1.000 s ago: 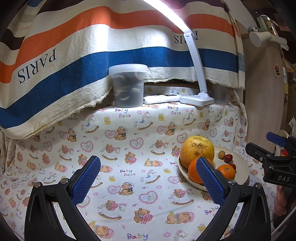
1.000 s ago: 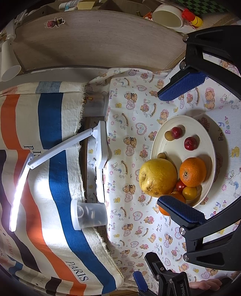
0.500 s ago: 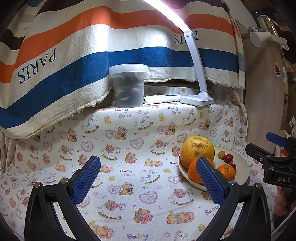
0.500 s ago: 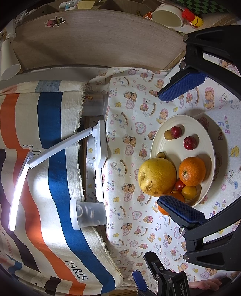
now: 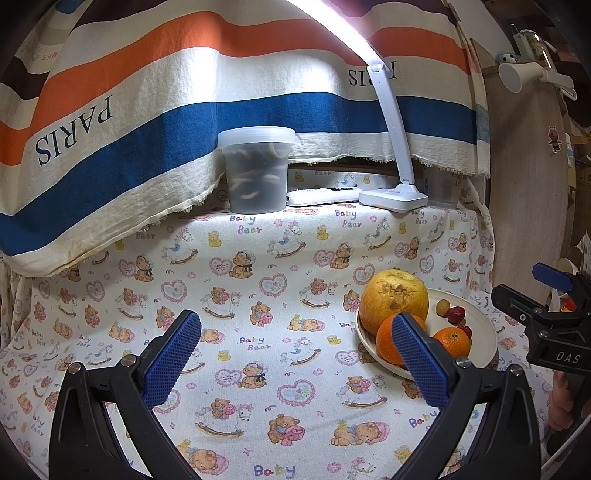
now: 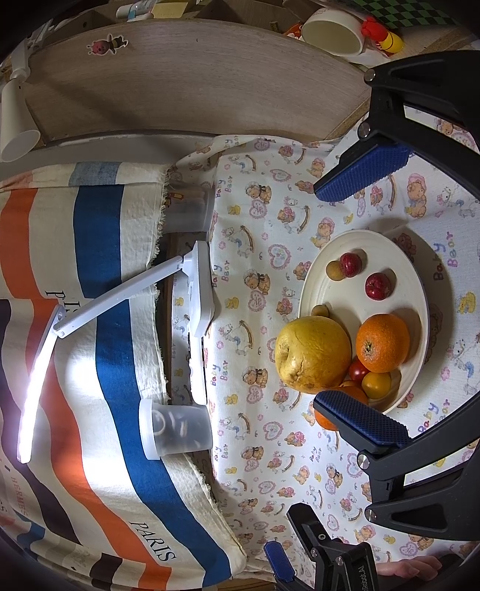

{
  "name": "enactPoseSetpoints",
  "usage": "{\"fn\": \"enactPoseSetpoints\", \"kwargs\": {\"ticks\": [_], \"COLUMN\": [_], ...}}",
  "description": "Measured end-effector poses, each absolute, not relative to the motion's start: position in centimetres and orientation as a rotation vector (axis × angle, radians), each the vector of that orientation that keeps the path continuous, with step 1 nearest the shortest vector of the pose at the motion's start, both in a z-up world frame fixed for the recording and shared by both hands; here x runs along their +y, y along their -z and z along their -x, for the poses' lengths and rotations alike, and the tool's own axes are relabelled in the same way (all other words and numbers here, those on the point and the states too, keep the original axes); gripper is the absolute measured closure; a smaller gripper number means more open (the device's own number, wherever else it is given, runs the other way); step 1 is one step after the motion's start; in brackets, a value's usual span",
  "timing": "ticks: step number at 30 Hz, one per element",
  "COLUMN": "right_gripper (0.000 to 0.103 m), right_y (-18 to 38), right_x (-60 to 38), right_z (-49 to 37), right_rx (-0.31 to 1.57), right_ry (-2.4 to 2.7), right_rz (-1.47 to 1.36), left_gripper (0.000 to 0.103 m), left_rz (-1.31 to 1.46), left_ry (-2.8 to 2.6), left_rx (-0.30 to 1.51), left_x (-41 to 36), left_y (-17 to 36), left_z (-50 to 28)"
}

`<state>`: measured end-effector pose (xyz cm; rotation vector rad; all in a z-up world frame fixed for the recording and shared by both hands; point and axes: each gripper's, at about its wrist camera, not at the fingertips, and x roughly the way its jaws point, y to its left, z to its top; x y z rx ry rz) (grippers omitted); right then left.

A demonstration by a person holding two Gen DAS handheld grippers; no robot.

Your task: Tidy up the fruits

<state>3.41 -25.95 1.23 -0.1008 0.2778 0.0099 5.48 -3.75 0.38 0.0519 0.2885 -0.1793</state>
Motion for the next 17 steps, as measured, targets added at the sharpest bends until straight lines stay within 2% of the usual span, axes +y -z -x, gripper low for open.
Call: {"fn": "enactPoseSetpoints", "kwargs": {"ticks": [17], "right_gripper": [0.0], "right_y": [-1.22], "right_x": [-25.87], "right_z": [-3.42], "right_rx": [0.289], "right_ry": [-0.019], "right_rz": [0.111], "left_gripper": [0.001], "left_rz": [-0.052], "left_ry": [0.181], "left_rx": [0.289], "left_x": [-3.72], "left_y": [-0.38], "left_z": [-5.53]}}
